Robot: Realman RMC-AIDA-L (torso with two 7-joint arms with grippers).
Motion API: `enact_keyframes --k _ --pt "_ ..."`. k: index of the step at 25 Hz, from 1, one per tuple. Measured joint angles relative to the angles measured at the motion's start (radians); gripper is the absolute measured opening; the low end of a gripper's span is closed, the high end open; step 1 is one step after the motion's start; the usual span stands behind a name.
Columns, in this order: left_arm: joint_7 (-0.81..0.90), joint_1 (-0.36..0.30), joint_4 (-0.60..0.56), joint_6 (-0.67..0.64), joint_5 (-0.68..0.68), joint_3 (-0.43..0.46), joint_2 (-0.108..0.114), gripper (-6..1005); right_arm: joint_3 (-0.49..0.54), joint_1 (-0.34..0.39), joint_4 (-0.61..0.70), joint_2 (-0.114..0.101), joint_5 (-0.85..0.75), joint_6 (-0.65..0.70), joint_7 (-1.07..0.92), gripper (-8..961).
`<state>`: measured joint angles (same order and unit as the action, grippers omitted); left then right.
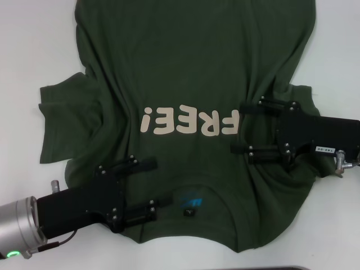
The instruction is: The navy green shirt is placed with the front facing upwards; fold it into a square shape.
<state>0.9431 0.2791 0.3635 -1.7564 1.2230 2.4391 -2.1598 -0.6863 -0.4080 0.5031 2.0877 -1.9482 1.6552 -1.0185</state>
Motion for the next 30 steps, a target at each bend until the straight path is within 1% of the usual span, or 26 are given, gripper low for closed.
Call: enact_keyframes --k 19,21,24,26,29,30 --pt "0.003 0.000 0.000 -0.001 0.001 0.000 0.000 754 -0.001 0.000 0.000 0.000 0.000 0.000 0.000 915" --pt "0.018 0.001 0.000 -0.009 0.001 0.012 0.000 754 -0.001 0.000 0.000 0.000 0.000 0.002 -0.001 915" --pt "0.127 0.011 0.013 -0.041 0.002 0.061 0.001 753 0.000 0.000 0.000 0.000 0.000 0.007 -0.011 915" --pt "0.290 0.022 0.058 -0.051 0.001 0.084 0.003 753 0.000 0.000 0.000 0.000 0.000 0.009 -0.013 915" --pt "0.584 0.048 0.142 -0.040 -0.003 0.087 0.010 753 0.001 -0.002 0.003 0.000 0.004 0.010 -0.036 915" --pt "0.584 0.048 0.142 -0.040 -0.003 0.087 0.010 753 0.001 -0.004 0.005 0.000 0.011 0.011 -0.060 915"
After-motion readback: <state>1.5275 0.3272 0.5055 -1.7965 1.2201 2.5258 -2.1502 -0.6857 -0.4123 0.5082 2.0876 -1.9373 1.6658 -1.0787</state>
